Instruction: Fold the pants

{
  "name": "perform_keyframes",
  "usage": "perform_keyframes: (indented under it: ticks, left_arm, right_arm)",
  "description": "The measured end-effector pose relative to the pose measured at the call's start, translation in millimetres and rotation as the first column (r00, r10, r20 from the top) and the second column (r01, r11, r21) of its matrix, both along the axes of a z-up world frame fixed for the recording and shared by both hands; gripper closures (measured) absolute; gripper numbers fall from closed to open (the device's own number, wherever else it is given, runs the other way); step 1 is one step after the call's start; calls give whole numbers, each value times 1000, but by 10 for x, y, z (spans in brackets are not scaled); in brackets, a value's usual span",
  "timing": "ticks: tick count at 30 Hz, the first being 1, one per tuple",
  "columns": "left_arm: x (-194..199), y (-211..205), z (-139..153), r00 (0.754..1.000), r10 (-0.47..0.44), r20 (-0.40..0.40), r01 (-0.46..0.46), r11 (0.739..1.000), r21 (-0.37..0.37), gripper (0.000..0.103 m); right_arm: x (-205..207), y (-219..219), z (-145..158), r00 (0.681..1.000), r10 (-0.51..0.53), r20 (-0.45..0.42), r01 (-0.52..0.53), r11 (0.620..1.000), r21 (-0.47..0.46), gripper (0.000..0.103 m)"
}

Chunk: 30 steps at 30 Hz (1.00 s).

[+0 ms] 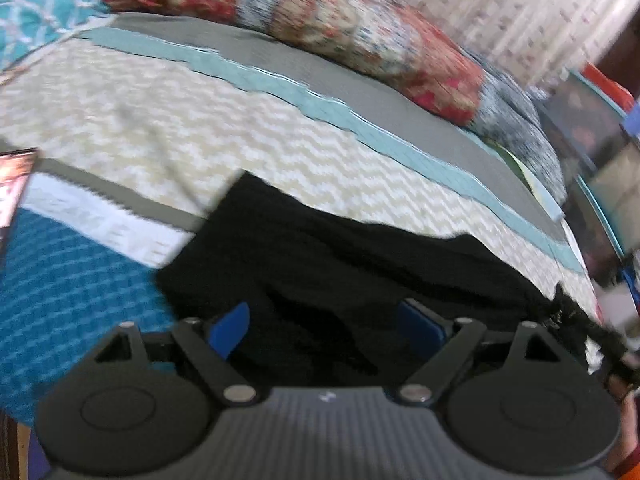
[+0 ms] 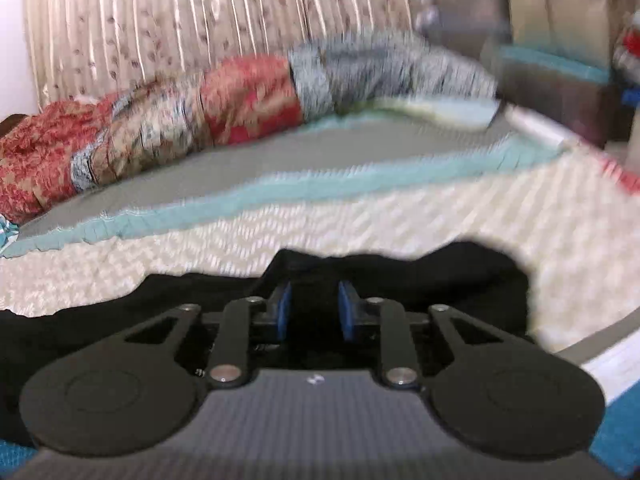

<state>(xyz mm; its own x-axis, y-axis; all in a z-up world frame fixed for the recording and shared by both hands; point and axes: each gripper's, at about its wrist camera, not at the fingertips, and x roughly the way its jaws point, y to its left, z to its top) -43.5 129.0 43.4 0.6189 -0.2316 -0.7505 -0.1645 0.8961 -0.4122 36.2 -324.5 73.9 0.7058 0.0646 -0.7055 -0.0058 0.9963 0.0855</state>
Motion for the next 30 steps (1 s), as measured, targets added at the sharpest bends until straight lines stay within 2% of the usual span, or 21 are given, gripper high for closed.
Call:
perform_keyframes:
  ticks: [1, 3, 8, 10, 13, 14, 18, 22, 23, 25, 26, 28, 30]
  left_arm:
    - [-35, 84, 5, 1000, 30, 1, -30, 1000, 8, 11]
    - [-91, 225, 0, 997, 78, -2, -78, 997, 12, 11]
    - [-152, 574, -136, 985, 168, -35, -170, 984, -44, 10]
    - [-144, 659, -234, 982, 179, -54, -183, 980, -82, 10]
    - [-120, 698, -358, 984, 165, -71, -173, 977, -125, 7]
    - [-81, 694, -405, 984, 159, -78, -168, 976, -139, 1]
    - [65, 671, -509, 987, 141, -76, -154, 967, -203, 0]
    - [244, 647, -664, 987, 123, -104, -148, 944, -296, 0]
    - [288, 625, -706, 987, 120, -109, -148, 941, -304, 3]
    - [344, 531, -730, 987, 121, -110, -145, 957, -251, 27]
    - [369, 473, -734, 987, 112, -112, -134, 967, -218, 46]
    - [363, 425, -713, 988, 112, -105, -132, 968, -213, 56]
    - [339, 354, -610, 991, 107, -83, -121, 976, -180, 62]
  right_arm:
    - [55, 127, -144, 999, 24, -34, -26, 997, -68, 74]
    - [61, 311, -272, 998, 54, -21, -57, 983, -172, 73]
    - [55, 309, -141, 997, 67, -27, -71, 971, -226, 72]
    - [-11, 295, -12, 999, 35, 37, -26, 974, -227, 72]
    - [-212, 421, 199, 990, 22, 138, 2, 985, -172, 72]
    - [-247, 473, 219, 989, 26, 142, -5, 990, -142, 70]
    - [-309, 843, 154, 991, 109, 73, -111, 994, 16, 70]
    - [-222, 1299, -50, 978, 207, -29, -200, 965, 167, 70]
    - [-181, 1424, -118, 970, 237, -52, -221, 952, 211, 70]
    - [-98, 1614, -232, 956, 281, -85, -243, 920, 309, 71]
    - [-41, 1693, -318, 946, 300, -121, -236, 897, 374, 72]
    - [82, 1846, -612, 902, 354, -247, -192, 842, 504, 72]
    - [86, 1908, -691, 905, 349, -244, -185, 839, 512, 80]
